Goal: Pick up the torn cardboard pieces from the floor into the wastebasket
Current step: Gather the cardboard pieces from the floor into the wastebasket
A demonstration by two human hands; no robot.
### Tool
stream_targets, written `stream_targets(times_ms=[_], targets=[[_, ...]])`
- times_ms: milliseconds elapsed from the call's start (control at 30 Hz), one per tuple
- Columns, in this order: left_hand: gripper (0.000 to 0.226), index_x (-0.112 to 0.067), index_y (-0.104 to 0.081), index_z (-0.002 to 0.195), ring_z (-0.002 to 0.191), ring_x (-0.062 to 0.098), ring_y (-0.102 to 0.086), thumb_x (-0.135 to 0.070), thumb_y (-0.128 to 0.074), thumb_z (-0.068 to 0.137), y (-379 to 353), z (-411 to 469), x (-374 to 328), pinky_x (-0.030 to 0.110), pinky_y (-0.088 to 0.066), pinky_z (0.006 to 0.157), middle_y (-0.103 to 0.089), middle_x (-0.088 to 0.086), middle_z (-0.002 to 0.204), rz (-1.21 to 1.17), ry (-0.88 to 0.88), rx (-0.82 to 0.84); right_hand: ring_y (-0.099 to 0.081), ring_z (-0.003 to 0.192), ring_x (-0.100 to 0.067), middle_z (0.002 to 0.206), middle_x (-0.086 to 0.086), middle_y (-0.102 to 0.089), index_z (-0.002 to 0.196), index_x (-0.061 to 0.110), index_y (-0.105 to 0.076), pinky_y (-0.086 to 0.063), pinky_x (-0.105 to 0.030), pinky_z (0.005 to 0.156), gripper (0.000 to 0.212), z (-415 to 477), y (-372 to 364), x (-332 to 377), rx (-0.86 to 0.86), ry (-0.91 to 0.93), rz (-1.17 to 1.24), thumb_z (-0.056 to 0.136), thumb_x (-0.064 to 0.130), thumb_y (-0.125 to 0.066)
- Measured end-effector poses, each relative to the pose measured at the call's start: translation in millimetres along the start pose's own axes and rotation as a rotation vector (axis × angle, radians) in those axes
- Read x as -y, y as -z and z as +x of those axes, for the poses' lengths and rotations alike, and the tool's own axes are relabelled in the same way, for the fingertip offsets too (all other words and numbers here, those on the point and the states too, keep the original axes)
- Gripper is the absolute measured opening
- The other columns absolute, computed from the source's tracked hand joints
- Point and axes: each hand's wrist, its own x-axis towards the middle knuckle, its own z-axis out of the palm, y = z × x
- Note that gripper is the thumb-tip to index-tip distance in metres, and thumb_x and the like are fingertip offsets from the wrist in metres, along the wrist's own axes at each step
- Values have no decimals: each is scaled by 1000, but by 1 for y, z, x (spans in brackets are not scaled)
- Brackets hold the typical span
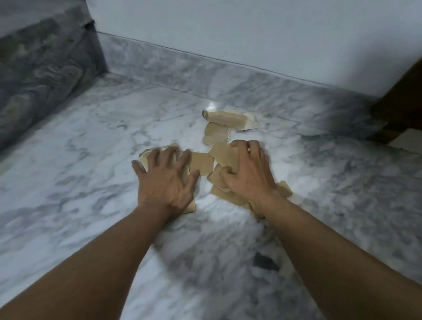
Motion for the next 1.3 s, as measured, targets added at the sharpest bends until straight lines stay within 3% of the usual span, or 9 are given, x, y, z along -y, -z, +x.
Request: stream_targets(times_ms=[100,233,367,467,600,700,933,1100,1300], targets=[[65,-40,-36,145,145,31,-23,-73,-20,92,3,0,-2,74,-16,109,-31,3,153,9,42,-14,-32,128,-29,139,-6,-34,136,26,-44,-27,-42,104,78,22,0,0,47,-37,-75,65,60,-42],[62,-30,-39,137,154,34,-3,-70,-23,92,2,3,-3,78,-7,110,-19,1,161,-56,76,-17,-7,150,-34,164,-8,-8,148,34,-34,-10,-57,117,80,71,7,11,33,-102,5,79,69,-54],[63,-29,-37,140,156,31,1,-70,-21,94,0,7,-3,76,-2,113,-12,-1,167,-68,98,-18,26,148,-43,166,-2,24,150,62,-2,14,-81,102,94,112,11,32,388,-217,-109,68,98,-30],[64,-37,-28,151,156,29,1,-69,-18,96,-2,6,-2,74,1,114,-11,-2,169,-68,105,-19,25,147,-46,167,-2,19,142,74,-4,11,-81,104,90,102,16,34,636,-203,-91,62,101,-37],[61,-44,-19,156,155,32,2,-63,-13,98,-2,4,0,73,1,115,-7,2,169,-12,88,27,20,150,-44,167,-9,15,143,73,-3,3,-66,118,100,69,44,28,770,-102,-139,60,97,-53],[57,-44,-20,156,154,37,1,-57,-14,100,2,-4,-3,73,-2,115,-6,6,169,-2,80,32,26,146,-46,165,-8,24,138,76,8,2,-69,116,118,27,46,22,830,-79,-185,48,95,-65],[59,-37,-32,147,152,40,-4,-66,-19,97,4,-47,-22,75,-4,112,-16,4,165,-39,98,36,-12,144,-44,165,-2,-6,145,65,-15,-17,-58,114,62,-89,45,15,551,25,-261,89,71,-41],[74,-29,-45,128,145,40,-20,-84,-29,81,10,-107,-38,72,-18,106,-36,4,149,-44,78,27,-36,124,-36,141,-4,-35,138,44,-33,-34,-50,101,66,-158,64,20,437,-2,-338,84,81,-42],[84,-21,-55,122,134,29,-37,-86,-46,69,14,-186,-57,61,-30,104,-46,-1,138,-106,67,-52,-40,121,-28,130,-1,-46,136,33,-41,-39,-45,99,67,-265,79,17,245,-156,-222,81,70,-50]])
